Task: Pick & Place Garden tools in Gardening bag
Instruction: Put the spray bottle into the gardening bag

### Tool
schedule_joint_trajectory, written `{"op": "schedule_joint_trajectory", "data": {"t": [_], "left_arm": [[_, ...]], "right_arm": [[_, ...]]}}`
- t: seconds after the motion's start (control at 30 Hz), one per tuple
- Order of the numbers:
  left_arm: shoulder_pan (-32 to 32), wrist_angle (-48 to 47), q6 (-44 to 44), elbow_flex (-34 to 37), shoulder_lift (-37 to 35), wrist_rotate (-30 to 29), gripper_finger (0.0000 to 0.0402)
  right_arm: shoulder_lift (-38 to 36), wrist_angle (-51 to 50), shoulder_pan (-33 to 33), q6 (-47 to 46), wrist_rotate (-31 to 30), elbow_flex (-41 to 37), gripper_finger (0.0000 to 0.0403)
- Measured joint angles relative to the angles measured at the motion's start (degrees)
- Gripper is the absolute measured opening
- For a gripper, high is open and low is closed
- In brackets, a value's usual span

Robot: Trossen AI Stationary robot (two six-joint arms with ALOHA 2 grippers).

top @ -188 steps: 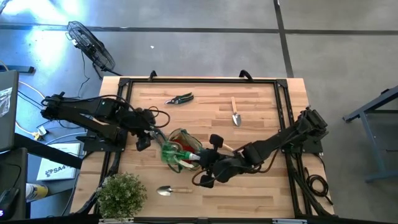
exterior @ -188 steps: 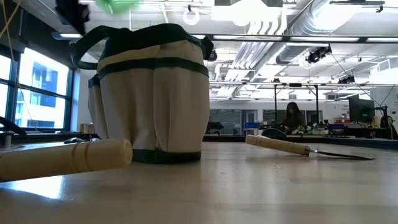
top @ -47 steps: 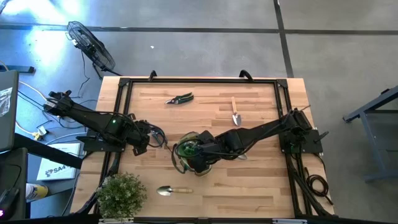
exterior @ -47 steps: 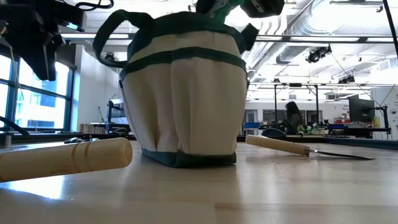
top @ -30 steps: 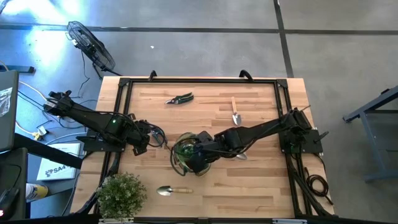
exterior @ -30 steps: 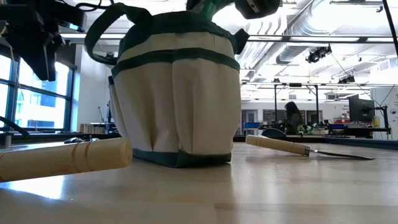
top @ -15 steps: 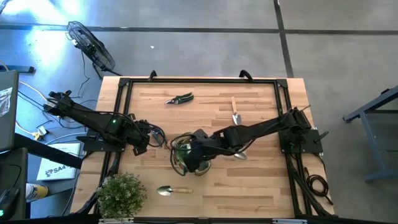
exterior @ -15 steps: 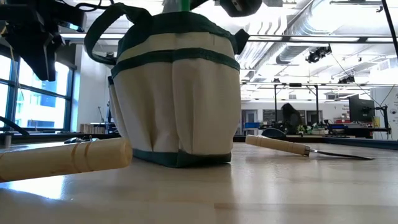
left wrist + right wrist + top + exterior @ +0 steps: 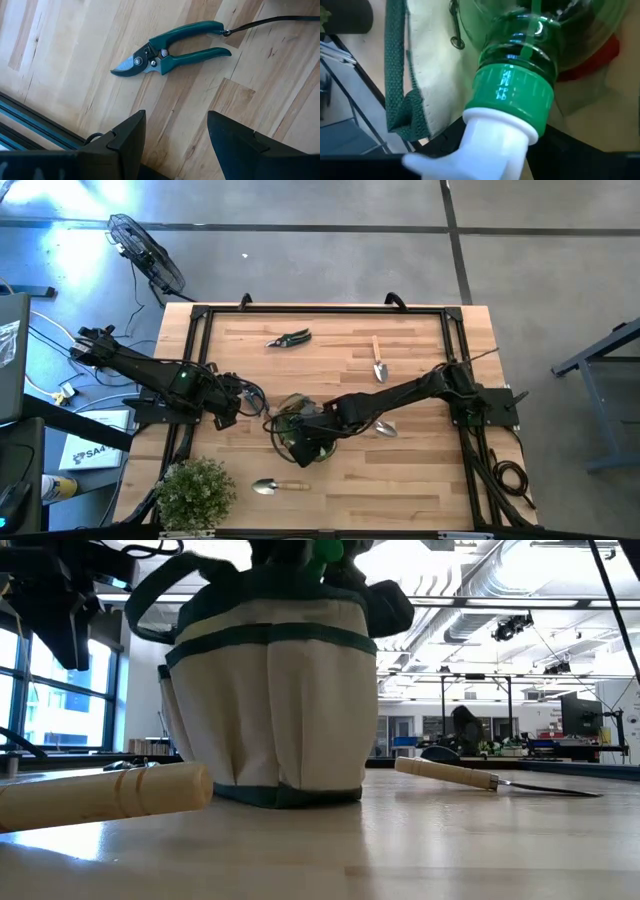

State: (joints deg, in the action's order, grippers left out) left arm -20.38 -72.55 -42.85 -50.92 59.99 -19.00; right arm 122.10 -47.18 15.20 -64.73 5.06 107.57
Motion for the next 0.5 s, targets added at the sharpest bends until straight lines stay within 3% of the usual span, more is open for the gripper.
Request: {"op": "schedule_joint_trajectory", "data": {"t": [0.5], "left_arm": [[0.0, 0.0, 0.0, 0.0, 0.0, 0.0, 0.0203]], "right_arm": [[-5.6, 3.6, -1.7, 1.2, -6.9, -0.1, 0.0148]]}}
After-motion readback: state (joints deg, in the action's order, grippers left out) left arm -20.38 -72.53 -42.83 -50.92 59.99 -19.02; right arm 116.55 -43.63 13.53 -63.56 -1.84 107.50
